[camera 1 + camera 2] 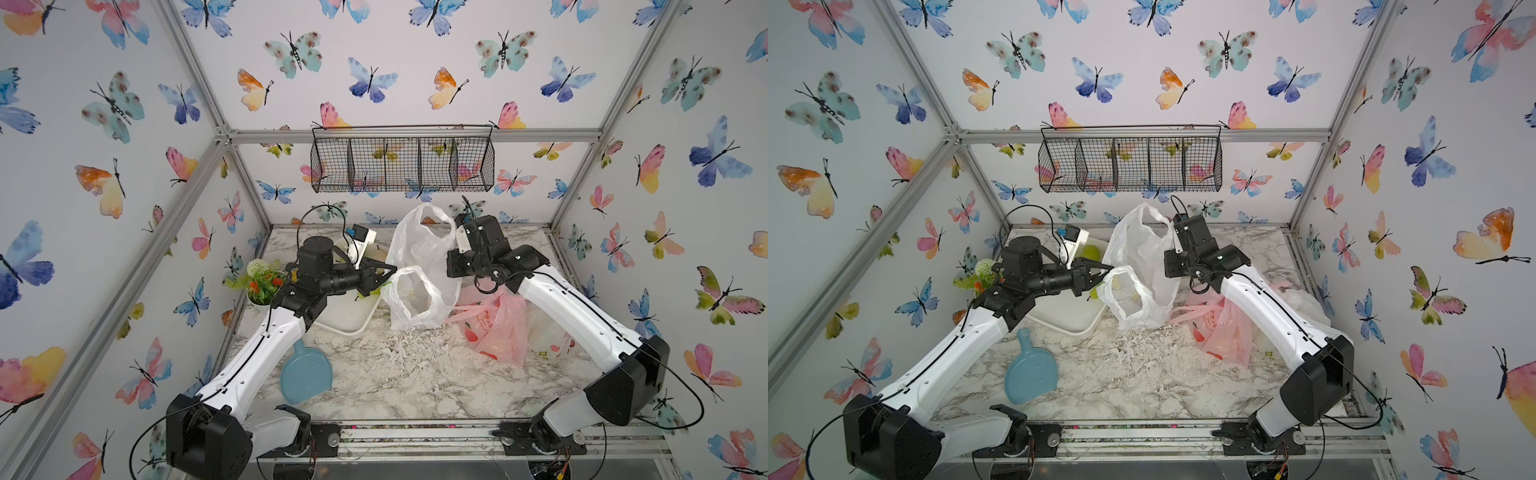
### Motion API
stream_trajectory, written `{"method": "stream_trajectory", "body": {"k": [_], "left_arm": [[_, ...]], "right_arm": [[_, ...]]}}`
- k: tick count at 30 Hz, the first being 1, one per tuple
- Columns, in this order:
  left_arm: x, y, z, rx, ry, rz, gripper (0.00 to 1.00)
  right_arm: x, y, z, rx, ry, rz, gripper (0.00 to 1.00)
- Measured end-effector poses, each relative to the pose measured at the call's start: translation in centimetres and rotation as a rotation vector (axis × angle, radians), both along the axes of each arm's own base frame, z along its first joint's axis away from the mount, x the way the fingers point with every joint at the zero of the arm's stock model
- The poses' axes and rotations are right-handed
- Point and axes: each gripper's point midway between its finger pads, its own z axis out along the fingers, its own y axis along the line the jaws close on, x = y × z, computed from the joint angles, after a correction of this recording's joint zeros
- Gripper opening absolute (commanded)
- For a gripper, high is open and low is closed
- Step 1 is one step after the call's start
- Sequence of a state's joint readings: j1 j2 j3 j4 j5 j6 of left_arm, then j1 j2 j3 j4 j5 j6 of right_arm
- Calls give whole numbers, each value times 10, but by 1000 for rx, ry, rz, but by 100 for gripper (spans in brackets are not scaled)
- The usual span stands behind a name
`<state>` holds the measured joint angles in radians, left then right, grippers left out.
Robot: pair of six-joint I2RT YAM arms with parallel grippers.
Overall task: Place the pears into plastic bags & tie knots
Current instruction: Pick up the plastic bag at the center of the board, then pick up the pear from the basket.
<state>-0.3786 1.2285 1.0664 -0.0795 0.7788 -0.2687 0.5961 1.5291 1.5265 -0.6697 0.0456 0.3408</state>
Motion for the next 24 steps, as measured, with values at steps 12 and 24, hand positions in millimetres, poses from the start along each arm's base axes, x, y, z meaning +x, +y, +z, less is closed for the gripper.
{"method": "stream_trajectory", "body": {"k": [12,24], "left_arm": [[76,116,4,89,61,473,65],[104,94,-182,466,352,522,84]], "right_arm": [[7,23,28,77,36,43,3],[17,38,-5,84,105,53,3]]}}
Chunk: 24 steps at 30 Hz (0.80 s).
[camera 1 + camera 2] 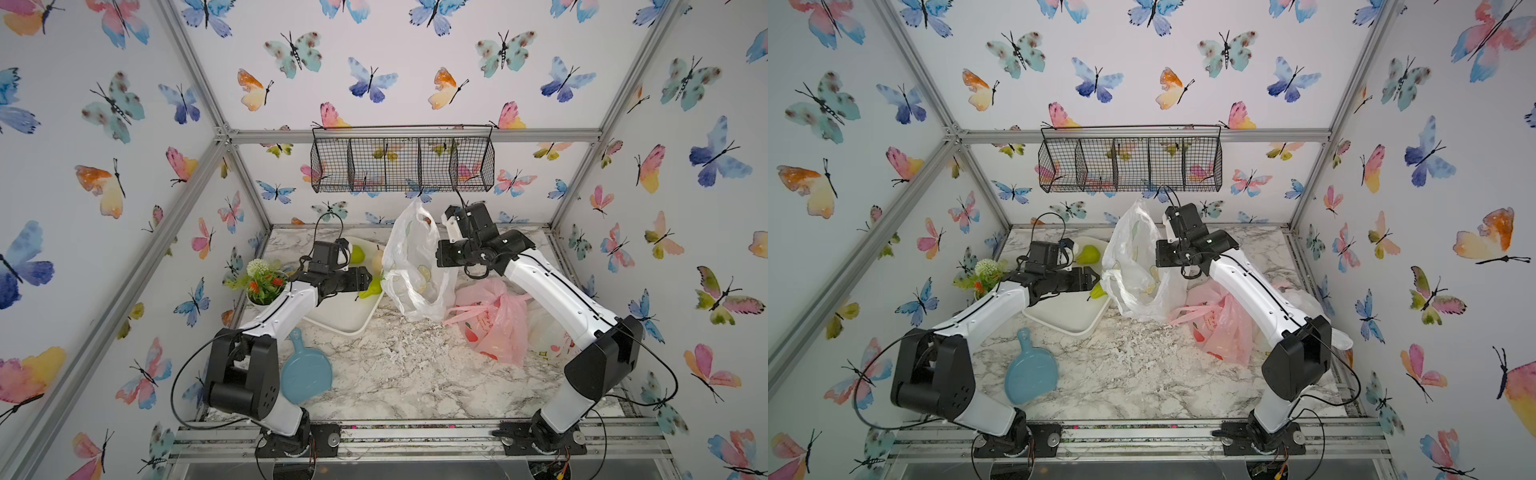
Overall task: Place the pears into plastic bags & tie knots
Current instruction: Pick up the pear from the basket.
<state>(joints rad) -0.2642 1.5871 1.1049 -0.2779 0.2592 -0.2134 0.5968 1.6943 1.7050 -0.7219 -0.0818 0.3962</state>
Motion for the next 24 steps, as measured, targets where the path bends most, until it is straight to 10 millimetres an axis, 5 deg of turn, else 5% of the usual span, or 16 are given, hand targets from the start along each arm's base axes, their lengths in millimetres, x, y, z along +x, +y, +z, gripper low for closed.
{"method": "stream_trajectory", "body": {"k": [10,15,21,24], "left_arm": [[25,-27,-61,163,63,-83,82],[28,-28,-83,220,96,-101,71],[35,-21,-77,234,72,-81,43],[31,-16,-54,211,35,-82,41]], "right_arm": [[4,2,3,20,-16,0,3],[3,3,1,22,-11,4,2],[4,5,0,30,-15,9,2],[4,5,-2,29,-10,10,2]]}}
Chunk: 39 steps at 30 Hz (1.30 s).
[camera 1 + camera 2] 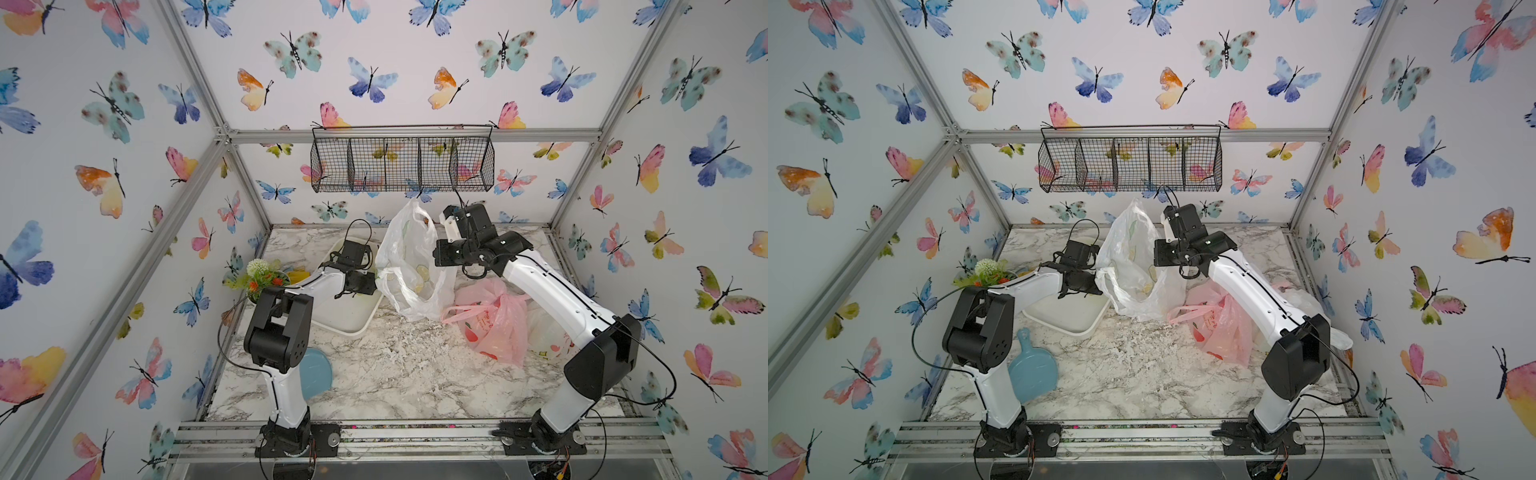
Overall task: Place the pears into plastic bags & tie knots
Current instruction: Pick up the pear from the basket, then place the pear in the plastic bag.
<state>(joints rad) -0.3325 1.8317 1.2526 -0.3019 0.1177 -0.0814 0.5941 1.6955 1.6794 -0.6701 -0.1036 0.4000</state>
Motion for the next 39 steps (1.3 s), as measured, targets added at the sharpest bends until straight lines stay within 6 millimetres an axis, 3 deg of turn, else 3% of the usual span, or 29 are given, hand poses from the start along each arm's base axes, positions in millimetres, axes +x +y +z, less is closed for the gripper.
{"method": "stream_trajectory", "body": {"k": [2,4,11,14,16,18,20,22,26,27,29,31,34,39], "left_arm": [[-5,3,31,-30,-47,5,41],[-11,7,74,-67,-129,15,42],[-69,19,284,-305,-568,26,42],[-88,-1,347,-472,-674,-40,42],[-101,-24,367,-591,-690,-123,43],[-109,-51,360,-699,-650,-202,42],[-110,-76,332,-755,-558,-262,42],[-101,-96,289,-773,-442,-274,41],[-89,-111,171,-710,-157,-213,43],[-90,-110,149,-686,-104,-195,46],[-93,-107,126,-644,-50,-178,54],[-93,-105,121,-606,-52,-178,62],[-88,-104,132,-564,-95,-194,79],[-78,-98,155,-487,-165,-211,82]], "right_arm": [[0,0,0,2,0,0,3],[1,-1,0,3,0,-2,3],[0,1,-9,14,18,8,3],[-2,3,-14,19,36,10,2],[-2,3,-14,24,38,10,2],[-2,4,-13,29,37,8,2],[-1,4,-13,31,37,4,3],[-1,4,-13,32,36,3,2],[2,2,-11,44,34,-7,2],[3,1,-10,46,33,-9,3],[5,-1,-10,51,32,-16,2],[7,-3,-9,55,30,-21,3],[9,-5,-9,60,33,-30,3],[11,-8,-13,60,38,-37,3]]}}
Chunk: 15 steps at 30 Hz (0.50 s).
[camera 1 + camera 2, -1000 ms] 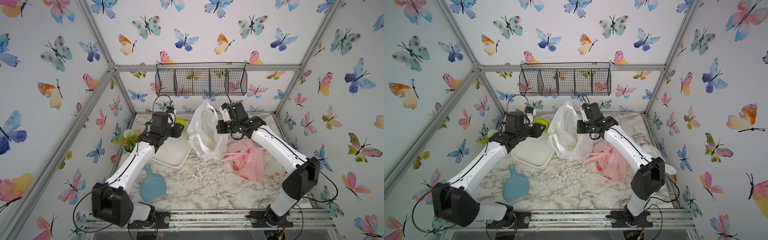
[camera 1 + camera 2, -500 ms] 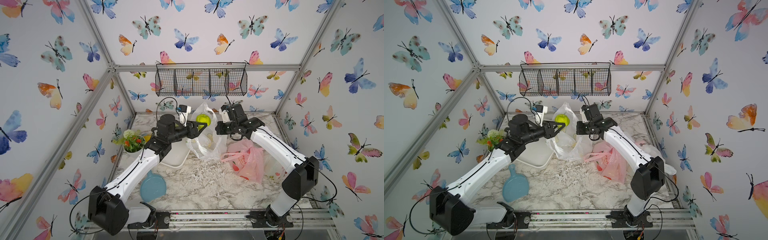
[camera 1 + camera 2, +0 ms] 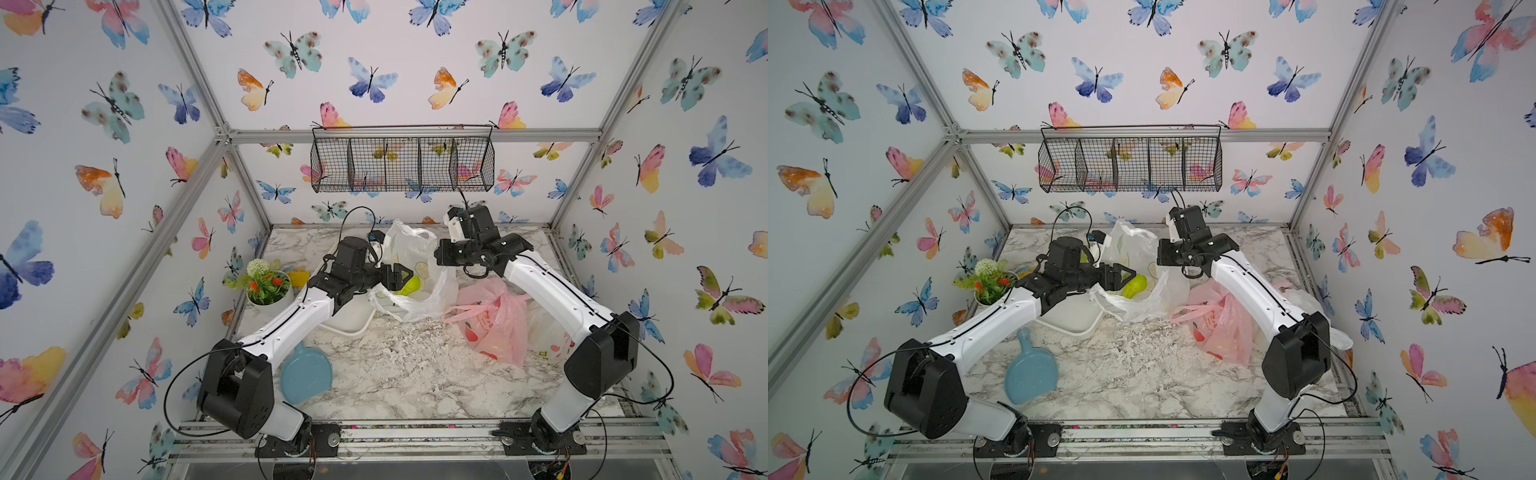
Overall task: Place the pears into plastic bags & tie knots
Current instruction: Place the pear in the plastic bag, then pick up the pear from the basket.
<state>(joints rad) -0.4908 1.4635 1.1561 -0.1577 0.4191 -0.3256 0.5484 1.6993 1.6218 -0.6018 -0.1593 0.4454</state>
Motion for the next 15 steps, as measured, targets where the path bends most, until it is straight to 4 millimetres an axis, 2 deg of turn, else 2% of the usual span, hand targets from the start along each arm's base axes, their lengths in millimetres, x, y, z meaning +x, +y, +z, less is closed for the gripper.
{"method": "stream_trajectory", "body": {"k": [3,6,7,11,13,15], "left_arm": [[4,9,14,34,-36,7,80],[7,27,28,65,-48,33,78],[10,37,35,70,-58,53,78],[20,95,66,84,-140,200,80],[28,119,70,99,-161,268,82],[40,135,61,131,-158,326,84]], "right_arm": [[0,-1,-3,-2,7,-1,2],[2,-5,-4,-3,7,-8,2],[3,-6,-4,-3,7,-11,2],[9,-17,-7,-16,7,-26,2],[10,-23,-14,-25,17,-36,2],[10,-29,-24,-41,33,-42,3]]}}
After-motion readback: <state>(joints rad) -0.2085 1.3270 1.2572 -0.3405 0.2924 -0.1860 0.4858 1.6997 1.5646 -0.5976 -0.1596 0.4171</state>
